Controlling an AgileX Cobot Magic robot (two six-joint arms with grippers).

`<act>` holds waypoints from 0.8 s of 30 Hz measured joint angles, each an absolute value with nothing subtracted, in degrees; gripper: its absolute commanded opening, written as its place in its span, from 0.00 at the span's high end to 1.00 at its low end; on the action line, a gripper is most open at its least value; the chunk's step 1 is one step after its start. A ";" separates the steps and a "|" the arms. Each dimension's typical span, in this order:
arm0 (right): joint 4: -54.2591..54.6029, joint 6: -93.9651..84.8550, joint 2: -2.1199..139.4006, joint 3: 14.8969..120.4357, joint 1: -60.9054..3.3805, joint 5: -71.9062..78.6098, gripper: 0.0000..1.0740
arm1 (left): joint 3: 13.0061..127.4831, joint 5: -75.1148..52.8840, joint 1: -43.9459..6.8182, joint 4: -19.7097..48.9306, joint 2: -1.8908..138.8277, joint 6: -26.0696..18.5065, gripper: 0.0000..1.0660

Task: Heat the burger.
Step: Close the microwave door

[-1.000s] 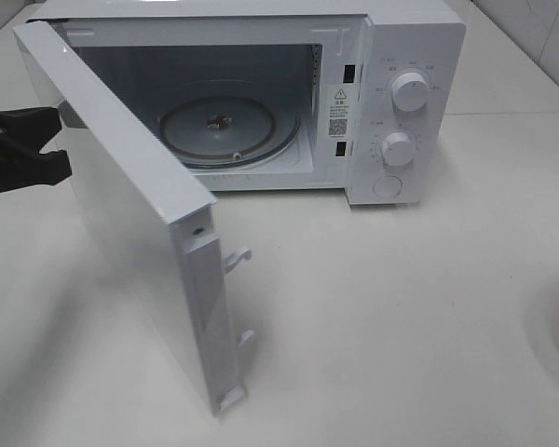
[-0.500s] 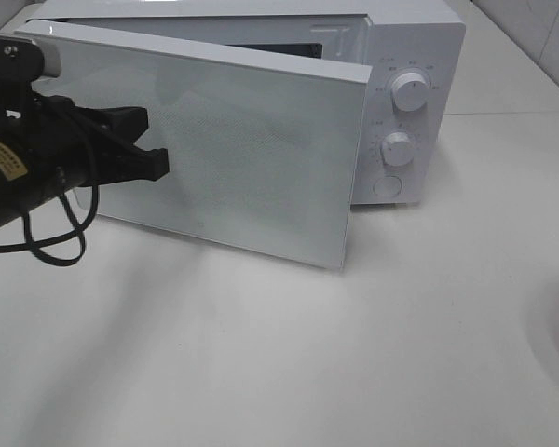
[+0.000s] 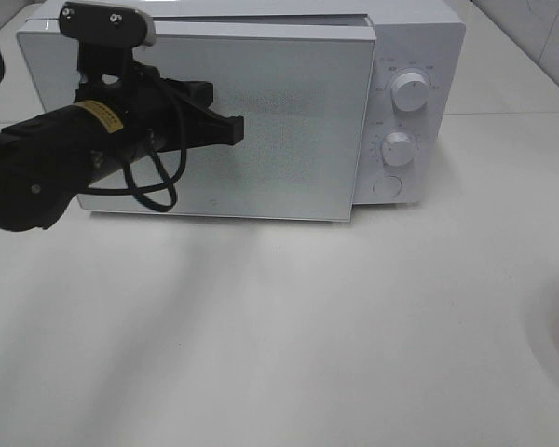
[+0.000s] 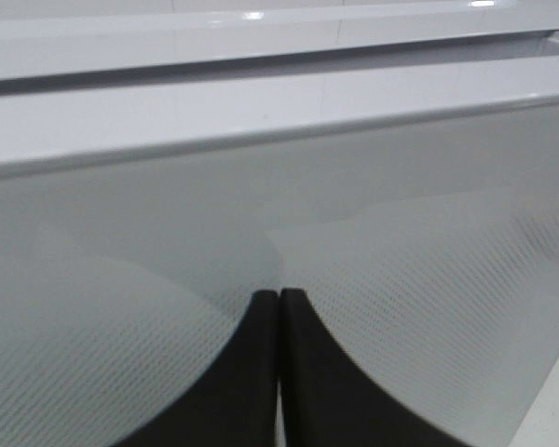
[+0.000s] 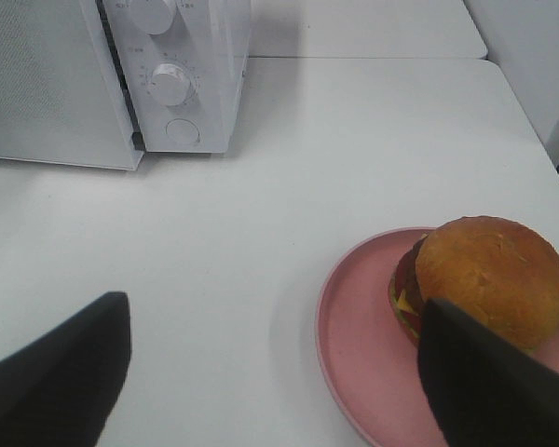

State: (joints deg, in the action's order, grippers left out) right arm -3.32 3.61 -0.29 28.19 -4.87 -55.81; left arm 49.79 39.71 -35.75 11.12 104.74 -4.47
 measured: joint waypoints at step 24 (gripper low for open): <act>-3.32 3.61 -0.29 28.19 -4.87 -55.81 0.29 | 70.02 26.13 -40.45 10.20 116.83 -7.45 1.00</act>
